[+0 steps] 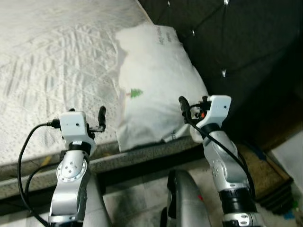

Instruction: Clean up the room

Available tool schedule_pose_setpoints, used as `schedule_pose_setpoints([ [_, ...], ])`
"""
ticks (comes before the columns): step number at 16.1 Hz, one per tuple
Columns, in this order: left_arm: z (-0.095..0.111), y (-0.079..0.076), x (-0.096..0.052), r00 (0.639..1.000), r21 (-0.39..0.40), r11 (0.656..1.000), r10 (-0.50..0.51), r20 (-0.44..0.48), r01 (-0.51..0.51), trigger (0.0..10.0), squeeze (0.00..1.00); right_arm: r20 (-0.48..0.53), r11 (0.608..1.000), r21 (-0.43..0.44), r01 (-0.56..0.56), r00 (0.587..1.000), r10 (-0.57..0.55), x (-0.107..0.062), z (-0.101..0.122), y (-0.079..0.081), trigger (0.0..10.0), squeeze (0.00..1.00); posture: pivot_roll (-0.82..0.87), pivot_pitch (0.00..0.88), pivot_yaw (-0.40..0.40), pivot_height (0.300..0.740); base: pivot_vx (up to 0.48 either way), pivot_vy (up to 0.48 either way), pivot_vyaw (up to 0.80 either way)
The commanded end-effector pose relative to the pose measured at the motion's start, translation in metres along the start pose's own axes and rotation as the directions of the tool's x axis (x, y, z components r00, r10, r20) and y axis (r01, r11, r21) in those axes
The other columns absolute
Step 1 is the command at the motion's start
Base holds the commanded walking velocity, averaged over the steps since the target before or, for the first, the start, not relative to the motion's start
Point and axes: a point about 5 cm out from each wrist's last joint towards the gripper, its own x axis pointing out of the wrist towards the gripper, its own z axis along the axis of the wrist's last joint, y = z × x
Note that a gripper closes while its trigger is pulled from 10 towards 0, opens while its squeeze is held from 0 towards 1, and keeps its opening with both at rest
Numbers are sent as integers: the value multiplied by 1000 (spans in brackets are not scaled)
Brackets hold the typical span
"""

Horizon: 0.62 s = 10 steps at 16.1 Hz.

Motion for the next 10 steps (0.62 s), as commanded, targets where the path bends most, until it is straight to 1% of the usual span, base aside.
schedule_pose_setpoints([
  [1, 0, -1, 1, 1000, 0, 1000, -3, 6, 3, 10000, 0, 21, 1000, -13, 9, 1000, -9, 1, 8, -2, 10000, 0, 2, 19, -86, 631, 0, 0, 0],
  [7, 1, -5, 5, 1000, -5, 1000, -22, 20, 22, 10000, 0, 21, 1000, -19, 12, 1000, -12, 2, 10, -4, 10000, 0, -4, 7, -83, 715, 0, 0, 0],
  [10, 2, -5, 6, 999, -6, 1000, -26, 24, 26, 10000, 0, 17, 1000, -20, 19, 1000, -18, 0, 10, -5, 10000, 0, -4, 3, -84, 740, 0, 0, 0],
])
